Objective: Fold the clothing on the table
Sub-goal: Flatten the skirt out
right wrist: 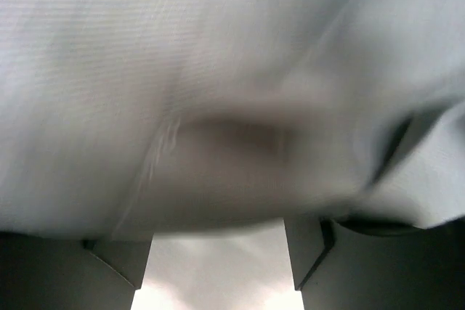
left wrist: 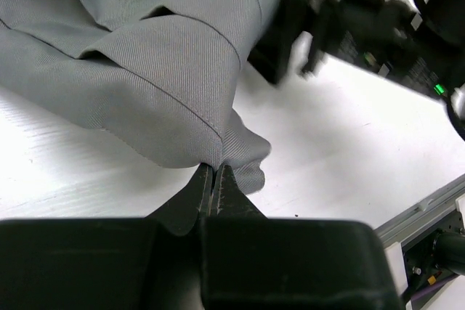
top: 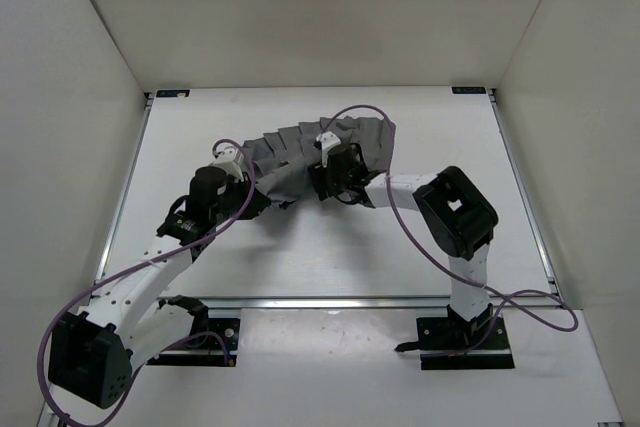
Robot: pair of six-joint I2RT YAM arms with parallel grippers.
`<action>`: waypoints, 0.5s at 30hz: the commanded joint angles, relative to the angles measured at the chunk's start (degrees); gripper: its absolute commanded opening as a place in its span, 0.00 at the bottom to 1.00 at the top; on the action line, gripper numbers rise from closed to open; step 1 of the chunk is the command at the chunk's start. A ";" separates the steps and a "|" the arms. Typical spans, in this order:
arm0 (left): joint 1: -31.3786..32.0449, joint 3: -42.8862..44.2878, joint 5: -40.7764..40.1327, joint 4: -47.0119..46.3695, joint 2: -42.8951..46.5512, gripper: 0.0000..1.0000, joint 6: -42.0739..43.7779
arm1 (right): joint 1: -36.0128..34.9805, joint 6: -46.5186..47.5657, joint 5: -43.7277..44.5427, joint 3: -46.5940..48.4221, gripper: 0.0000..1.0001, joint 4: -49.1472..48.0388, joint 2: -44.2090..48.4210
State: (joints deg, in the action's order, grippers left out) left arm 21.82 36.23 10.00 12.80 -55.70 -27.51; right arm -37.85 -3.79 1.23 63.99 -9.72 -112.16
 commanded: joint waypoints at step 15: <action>-6.78 1.48 1.33 3.37 2.17 0.00 4.74 | 7.34 5.98 -16.04 -7.19 0.00 16.73 24.47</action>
State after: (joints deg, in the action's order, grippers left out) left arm 17.28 36.25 10.35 14.96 -54.68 -25.04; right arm -33.69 -4.49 -4.86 59.16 0.99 -101.49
